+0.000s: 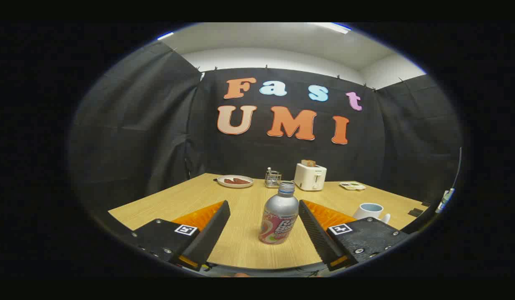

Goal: Take the bottle from table, then pour the juice into the cup, finally place the bottle on the coaster

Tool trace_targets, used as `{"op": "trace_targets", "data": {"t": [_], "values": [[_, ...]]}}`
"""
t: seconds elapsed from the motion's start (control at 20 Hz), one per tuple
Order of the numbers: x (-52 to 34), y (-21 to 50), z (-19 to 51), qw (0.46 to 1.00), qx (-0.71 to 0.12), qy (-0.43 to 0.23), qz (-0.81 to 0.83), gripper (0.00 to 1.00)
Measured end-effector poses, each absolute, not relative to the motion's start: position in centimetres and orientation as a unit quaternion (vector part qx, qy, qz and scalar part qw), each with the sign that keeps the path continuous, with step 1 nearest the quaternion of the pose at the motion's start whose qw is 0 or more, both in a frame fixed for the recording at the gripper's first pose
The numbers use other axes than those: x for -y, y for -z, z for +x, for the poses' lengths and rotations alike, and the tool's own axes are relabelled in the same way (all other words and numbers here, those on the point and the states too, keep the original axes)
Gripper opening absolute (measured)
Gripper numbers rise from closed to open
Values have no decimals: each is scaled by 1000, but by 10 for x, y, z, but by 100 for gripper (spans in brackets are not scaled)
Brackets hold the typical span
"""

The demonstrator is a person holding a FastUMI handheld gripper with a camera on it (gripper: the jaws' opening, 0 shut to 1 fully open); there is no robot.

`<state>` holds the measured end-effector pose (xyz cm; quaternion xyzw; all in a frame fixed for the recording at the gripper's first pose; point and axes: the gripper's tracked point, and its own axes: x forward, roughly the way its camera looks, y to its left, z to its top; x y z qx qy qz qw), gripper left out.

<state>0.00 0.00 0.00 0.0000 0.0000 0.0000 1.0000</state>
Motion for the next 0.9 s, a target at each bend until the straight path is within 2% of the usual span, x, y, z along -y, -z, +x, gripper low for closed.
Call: {"op": "trace_targets", "data": {"t": [0.6,0.9], "values": [[15,-13,17,999,26,-12,18,98],[28,5,12,1000,9,13,27,98]]}}
